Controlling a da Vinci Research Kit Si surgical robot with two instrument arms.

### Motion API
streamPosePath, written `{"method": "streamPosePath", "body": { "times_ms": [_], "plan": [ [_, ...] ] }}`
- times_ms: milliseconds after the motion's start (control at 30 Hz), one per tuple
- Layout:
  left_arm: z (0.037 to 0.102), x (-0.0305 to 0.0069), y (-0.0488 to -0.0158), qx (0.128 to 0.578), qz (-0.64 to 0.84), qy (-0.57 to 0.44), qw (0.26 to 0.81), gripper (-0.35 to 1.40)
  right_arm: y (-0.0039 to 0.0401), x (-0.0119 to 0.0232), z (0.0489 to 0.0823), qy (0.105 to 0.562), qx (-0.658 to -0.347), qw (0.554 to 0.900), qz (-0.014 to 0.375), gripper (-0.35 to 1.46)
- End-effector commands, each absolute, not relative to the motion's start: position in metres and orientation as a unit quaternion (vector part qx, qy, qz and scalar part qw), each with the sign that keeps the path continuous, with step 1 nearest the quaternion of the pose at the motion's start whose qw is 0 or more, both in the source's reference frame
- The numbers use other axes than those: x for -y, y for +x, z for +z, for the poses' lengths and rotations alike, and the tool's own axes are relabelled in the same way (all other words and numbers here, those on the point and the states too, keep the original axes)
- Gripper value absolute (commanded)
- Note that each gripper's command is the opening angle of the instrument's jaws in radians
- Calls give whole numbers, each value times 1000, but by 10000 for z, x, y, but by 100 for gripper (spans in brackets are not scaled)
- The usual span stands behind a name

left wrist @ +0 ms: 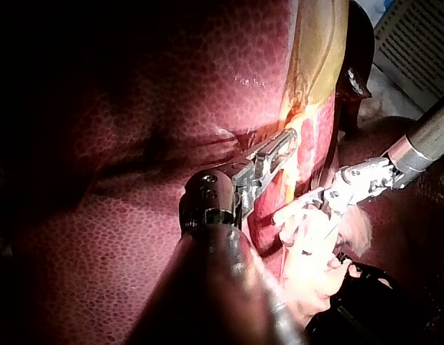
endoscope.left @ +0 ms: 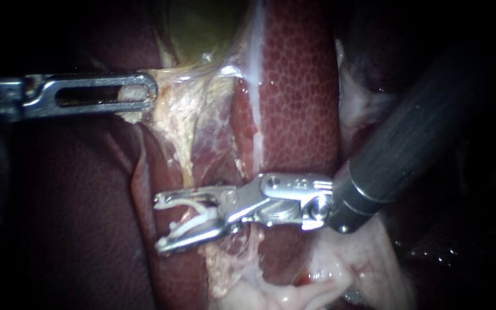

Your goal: Clipping third clip left tube

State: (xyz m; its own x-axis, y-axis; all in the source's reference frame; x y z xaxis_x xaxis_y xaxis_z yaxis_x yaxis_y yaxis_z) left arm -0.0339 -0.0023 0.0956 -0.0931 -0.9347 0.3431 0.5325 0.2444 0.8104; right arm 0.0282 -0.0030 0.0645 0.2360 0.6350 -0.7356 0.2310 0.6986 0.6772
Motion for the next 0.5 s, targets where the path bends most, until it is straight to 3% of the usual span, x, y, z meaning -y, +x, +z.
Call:
{"method": "streamPosePath", "body": {
  "times_ms": [33, 500],
  "plan": [
    [956, 23, -339, 464, -575, 216, 638, -13, 282, 30, 645, 360, -601, 699, 144, 59],
    [955, 24, -339, 464, -575, 216, 638, -13, 266, 28, 639, 364, -601, 697, 143, 59]
  ]
}}
